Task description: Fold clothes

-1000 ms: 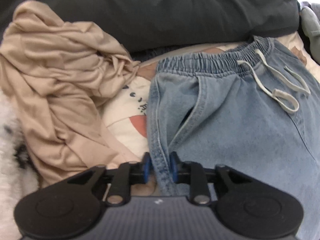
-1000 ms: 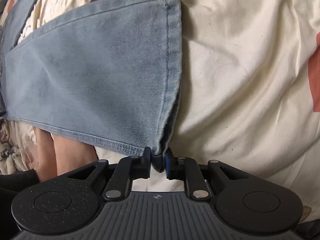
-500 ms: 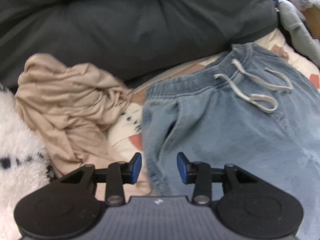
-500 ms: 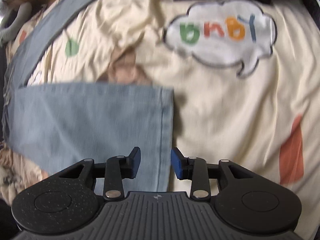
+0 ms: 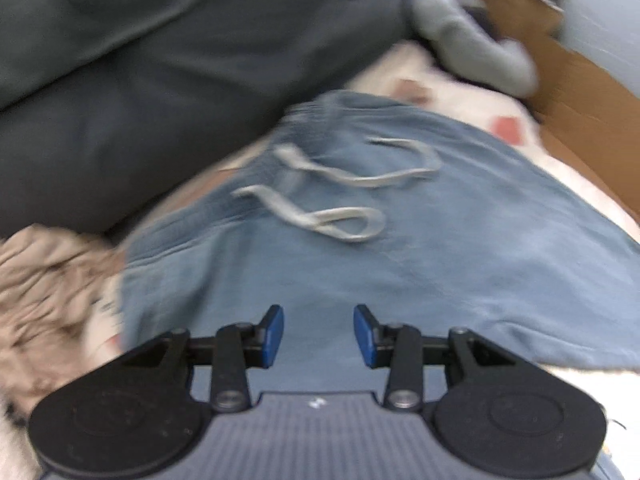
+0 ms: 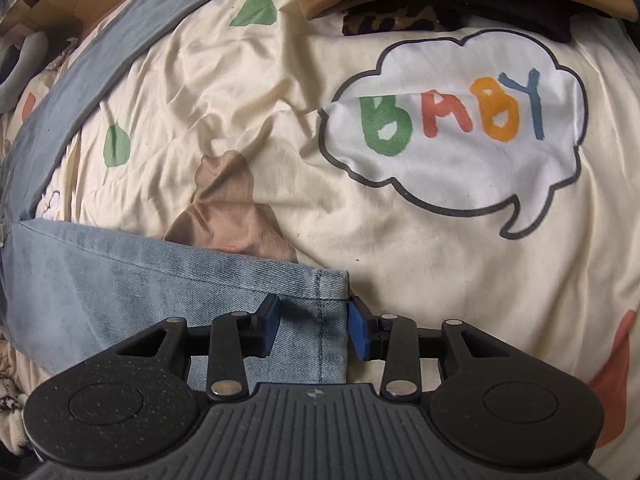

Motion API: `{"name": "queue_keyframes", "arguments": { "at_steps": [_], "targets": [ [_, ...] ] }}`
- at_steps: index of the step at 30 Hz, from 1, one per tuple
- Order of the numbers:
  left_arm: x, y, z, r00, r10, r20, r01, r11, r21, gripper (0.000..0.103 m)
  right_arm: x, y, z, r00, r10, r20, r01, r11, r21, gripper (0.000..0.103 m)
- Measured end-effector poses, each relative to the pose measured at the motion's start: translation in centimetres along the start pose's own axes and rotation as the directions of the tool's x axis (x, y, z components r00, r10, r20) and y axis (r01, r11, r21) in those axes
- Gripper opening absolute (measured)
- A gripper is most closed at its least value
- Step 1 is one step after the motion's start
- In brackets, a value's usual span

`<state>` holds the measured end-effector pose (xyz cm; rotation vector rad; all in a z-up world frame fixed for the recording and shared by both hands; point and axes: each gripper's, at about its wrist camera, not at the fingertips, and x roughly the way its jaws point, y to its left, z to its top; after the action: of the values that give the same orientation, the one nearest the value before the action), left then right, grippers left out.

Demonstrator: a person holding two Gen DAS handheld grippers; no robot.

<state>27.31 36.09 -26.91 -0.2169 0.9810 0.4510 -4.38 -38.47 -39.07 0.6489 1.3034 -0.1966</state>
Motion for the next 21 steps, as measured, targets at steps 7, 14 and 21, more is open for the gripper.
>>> {"name": "queue_keyframes", "arguments": {
  "at_steps": [7,14,21],
  "targets": [
    [2.2,-9.1,1.0,0.993,-0.095,-0.073,0.110,0.964,0.242,0.034,0.4,0.3,-0.4,1.000,-0.027,0.011,0.027,0.999,-0.029,0.042],
    [5.0,-14.5,0.8,0.980,-0.043,-0.194,0.120,0.906,0.406,0.025,0.5,-0.2,-0.7,1.000,-0.014,0.020,0.015,1.000,-0.022,0.042],
    [7.0,-17.7,1.1,0.956,0.002,-0.292,0.152,0.850,0.504,0.026,0.4,-0.7,-0.6,1.000,0.015,0.020,-0.015,1.000,0.000,0.047]
  ]
}}
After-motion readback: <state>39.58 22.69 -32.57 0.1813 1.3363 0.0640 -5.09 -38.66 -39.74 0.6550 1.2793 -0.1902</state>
